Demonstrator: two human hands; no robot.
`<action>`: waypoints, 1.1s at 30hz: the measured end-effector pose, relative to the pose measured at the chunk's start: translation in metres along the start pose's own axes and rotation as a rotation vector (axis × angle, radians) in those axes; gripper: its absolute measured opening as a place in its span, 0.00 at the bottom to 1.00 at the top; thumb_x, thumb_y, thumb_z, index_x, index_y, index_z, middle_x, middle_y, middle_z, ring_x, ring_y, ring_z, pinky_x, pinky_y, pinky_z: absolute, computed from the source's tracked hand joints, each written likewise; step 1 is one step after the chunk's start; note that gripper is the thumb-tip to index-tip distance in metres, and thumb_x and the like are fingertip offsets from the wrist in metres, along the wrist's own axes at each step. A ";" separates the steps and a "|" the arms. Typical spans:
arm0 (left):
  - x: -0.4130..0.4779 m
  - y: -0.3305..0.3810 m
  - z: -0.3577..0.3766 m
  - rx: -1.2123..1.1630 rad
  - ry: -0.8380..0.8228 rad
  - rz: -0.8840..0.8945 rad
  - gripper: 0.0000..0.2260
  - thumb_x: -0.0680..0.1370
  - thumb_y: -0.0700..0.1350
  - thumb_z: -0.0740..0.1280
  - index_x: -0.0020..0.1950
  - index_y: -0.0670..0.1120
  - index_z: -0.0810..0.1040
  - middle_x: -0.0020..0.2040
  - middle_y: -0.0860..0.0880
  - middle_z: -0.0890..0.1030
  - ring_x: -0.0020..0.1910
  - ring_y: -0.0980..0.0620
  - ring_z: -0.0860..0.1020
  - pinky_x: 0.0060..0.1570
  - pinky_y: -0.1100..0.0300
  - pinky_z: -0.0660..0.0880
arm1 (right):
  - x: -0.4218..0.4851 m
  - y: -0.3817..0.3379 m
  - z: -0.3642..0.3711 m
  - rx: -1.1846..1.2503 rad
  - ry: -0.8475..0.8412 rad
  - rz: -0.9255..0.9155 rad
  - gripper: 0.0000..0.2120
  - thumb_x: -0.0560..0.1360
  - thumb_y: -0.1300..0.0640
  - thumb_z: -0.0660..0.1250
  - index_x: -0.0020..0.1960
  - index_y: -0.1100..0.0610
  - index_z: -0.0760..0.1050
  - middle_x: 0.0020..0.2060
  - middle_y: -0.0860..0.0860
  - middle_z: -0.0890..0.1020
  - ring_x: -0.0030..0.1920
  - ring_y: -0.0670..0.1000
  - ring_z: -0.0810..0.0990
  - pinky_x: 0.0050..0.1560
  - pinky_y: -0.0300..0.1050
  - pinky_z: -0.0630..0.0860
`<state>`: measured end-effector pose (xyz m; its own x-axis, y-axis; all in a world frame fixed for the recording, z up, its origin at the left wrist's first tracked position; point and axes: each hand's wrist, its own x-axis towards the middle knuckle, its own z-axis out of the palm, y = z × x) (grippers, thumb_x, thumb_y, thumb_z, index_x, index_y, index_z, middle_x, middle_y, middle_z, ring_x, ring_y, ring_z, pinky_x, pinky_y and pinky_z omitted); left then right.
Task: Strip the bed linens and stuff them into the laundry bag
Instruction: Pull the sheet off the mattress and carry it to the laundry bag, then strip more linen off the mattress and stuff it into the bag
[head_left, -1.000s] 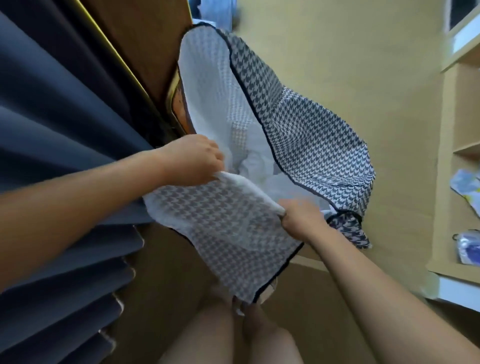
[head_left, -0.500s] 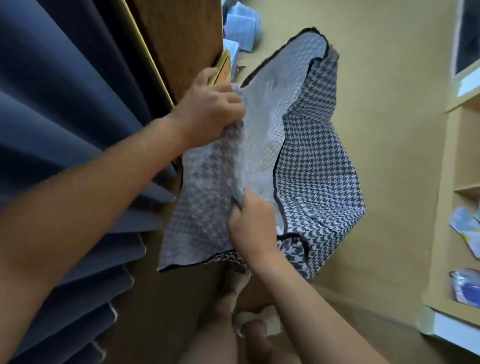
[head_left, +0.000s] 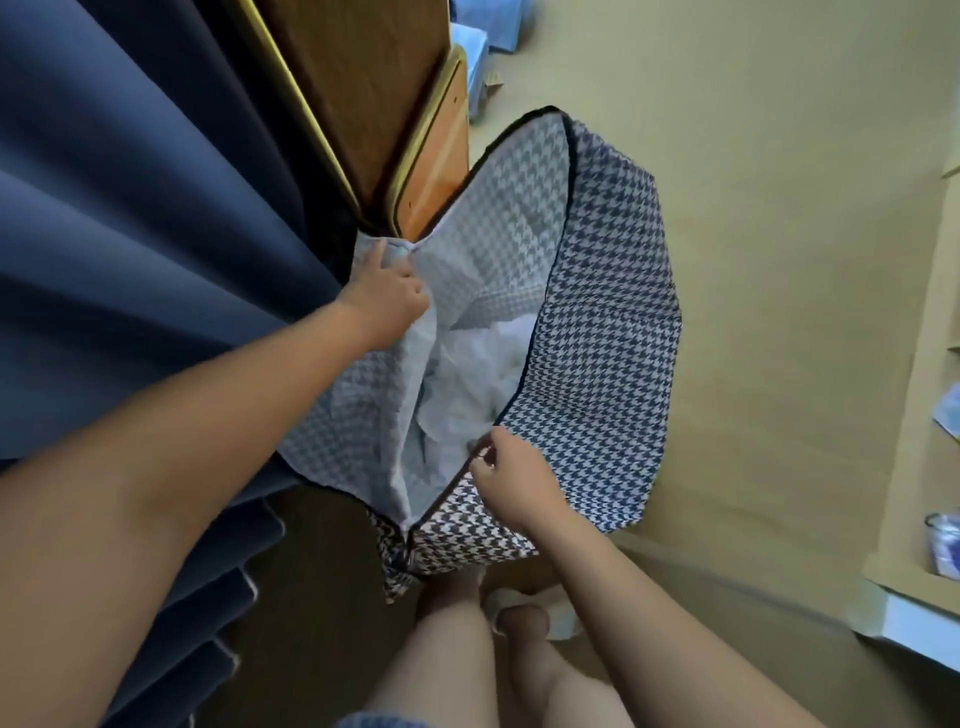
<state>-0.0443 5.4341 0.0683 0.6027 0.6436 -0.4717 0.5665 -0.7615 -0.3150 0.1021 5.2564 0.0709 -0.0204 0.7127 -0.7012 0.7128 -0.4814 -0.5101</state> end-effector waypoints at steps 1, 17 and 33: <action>0.000 0.006 -0.005 0.017 -0.110 -0.049 0.11 0.78 0.36 0.60 0.57 0.45 0.77 0.57 0.47 0.76 0.65 0.45 0.68 0.69 0.37 0.53 | -0.003 0.005 -0.002 0.001 0.002 -0.002 0.15 0.79 0.56 0.58 0.64 0.59 0.71 0.59 0.56 0.77 0.55 0.56 0.77 0.52 0.47 0.73; -0.054 0.268 -0.156 -0.369 -0.223 0.550 0.13 0.79 0.43 0.59 0.63 0.43 0.71 0.58 0.44 0.77 0.55 0.44 0.76 0.47 0.54 0.73 | -0.191 0.145 -0.045 0.378 0.564 0.333 0.10 0.77 0.57 0.63 0.56 0.58 0.76 0.52 0.54 0.80 0.53 0.56 0.77 0.54 0.47 0.73; -0.373 0.661 -0.209 -0.021 -0.226 1.326 0.17 0.79 0.48 0.62 0.68 0.46 0.71 0.63 0.47 0.76 0.63 0.46 0.73 0.60 0.56 0.71 | -0.609 0.284 0.269 0.843 1.165 1.013 0.14 0.78 0.56 0.63 0.62 0.60 0.75 0.57 0.55 0.80 0.56 0.53 0.78 0.53 0.41 0.71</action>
<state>0.2229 4.7067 0.2078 0.5948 -0.6008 -0.5341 -0.3577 -0.7928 0.4934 0.1283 4.5489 0.2194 0.8965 -0.2278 -0.3800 -0.4057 -0.7666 -0.4976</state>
